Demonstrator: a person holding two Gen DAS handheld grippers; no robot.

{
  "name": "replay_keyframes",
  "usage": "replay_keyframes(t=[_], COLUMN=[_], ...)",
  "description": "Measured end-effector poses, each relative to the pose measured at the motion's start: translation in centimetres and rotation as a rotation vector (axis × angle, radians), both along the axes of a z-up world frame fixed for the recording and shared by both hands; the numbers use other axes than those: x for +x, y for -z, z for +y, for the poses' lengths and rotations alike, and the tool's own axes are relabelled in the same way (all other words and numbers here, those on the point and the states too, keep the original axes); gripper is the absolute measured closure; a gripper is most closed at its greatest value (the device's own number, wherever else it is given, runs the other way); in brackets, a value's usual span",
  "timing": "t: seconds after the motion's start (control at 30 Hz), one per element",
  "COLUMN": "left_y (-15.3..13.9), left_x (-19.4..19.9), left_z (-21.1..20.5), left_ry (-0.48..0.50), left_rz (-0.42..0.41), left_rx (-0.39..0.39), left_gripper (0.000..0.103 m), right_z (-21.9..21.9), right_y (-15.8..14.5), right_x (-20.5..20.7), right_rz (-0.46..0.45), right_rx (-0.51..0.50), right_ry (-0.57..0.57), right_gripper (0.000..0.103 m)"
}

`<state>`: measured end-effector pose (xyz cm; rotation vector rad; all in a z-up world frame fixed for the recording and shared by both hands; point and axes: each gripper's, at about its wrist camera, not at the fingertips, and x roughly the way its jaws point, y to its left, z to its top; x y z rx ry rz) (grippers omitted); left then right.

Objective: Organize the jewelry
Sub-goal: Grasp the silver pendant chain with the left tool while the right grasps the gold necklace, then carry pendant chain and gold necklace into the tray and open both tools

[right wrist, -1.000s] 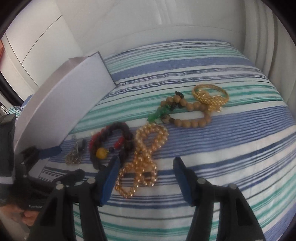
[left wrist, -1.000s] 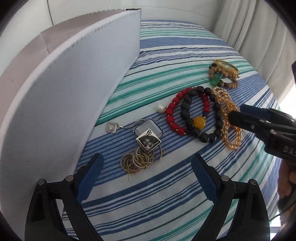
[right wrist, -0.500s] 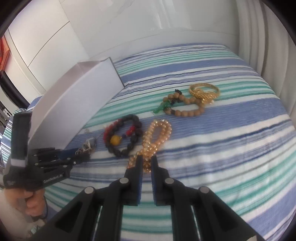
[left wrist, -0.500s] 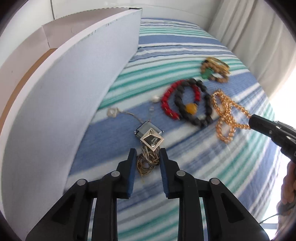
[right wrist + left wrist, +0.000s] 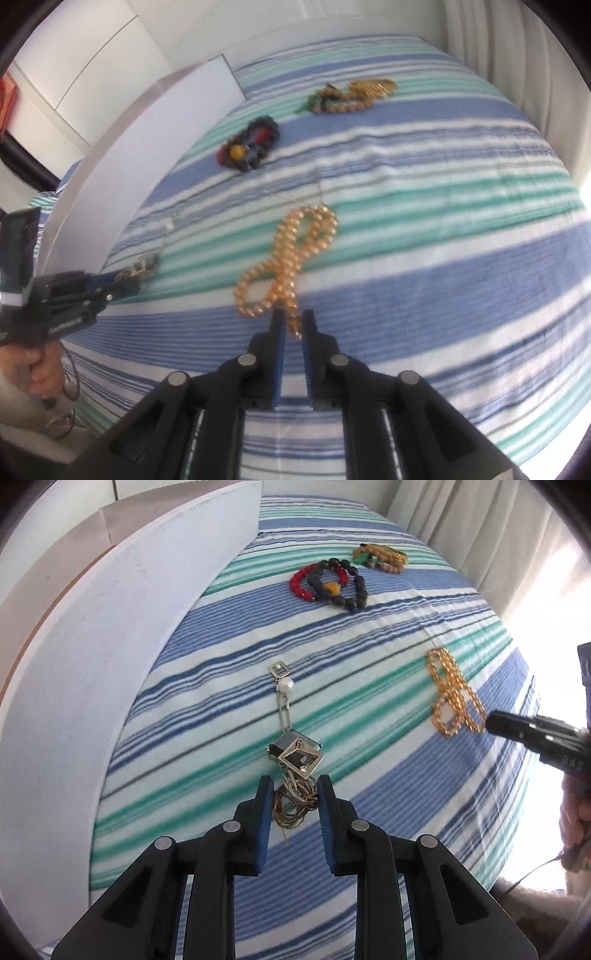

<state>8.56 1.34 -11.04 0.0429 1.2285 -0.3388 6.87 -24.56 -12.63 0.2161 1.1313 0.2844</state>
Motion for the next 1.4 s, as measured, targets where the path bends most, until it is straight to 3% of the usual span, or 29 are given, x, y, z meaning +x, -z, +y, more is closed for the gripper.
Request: replay_keyframes(t=[0.03,0.13,0.23,0.43,0.53,0.57,0.63,1.13,1.4], left_y=[0.0,0.1,0.0,-0.3,-1.4,-2.0,-3.0,-9.9,-17.8], left_x=[-0.3,-0.5,-0.3,0.2,0.1,0.0,-0.1,-0.9,-0.1], left_z=[0.0,0.0,0.0,-0.3,-0.3,-0.2,0.1,4.1,8.4], left_ry=[-0.001,-0.011,-0.023,-0.035,-0.02,-0.015,-0.012,-0.057,-0.143], left_rz=[-0.001,-0.001,-0.006,-0.022,-0.038,-0.046,-0.055,-0.085,-0.135], left_rx=[-0.005,-0.011,-0.014,0.003,-0.008,-0.013,-0.026,-0.134,-0.19], left_gripper=[0.08,0.08,0.08,0.08,0.082,0.087,0.093,0.094,0.094], right_z=[-0.3,-0.1,1.0,3.7,4.3,4.3,4.0,4.6,8.8], right_y=[-0.2,-0.7,-0.6,0.6,0.3,0.0,-1.5,-13.5,-20.4], right_x=[0.1,1.0,2.6,5.9,5.8,5.5,4.6,0.7,2.3], right_rz=[-0.013,-0.035,-0.045,-0.035,-0.035,-0.04,-0.077,-0.289,-0.39], right_rx=[0.008,-0.004,-0.021,-0.117,-0.145,-0.128,-0.111,0.027,0.043], right_ry=[0.021,0.048,0.068,0.105,0.058,0.047,0.039,-0.043,-0.212], right_gripper=[0.074,0.074,0.067,0.066,0.092,0.094,0.095,0.095,0.095])
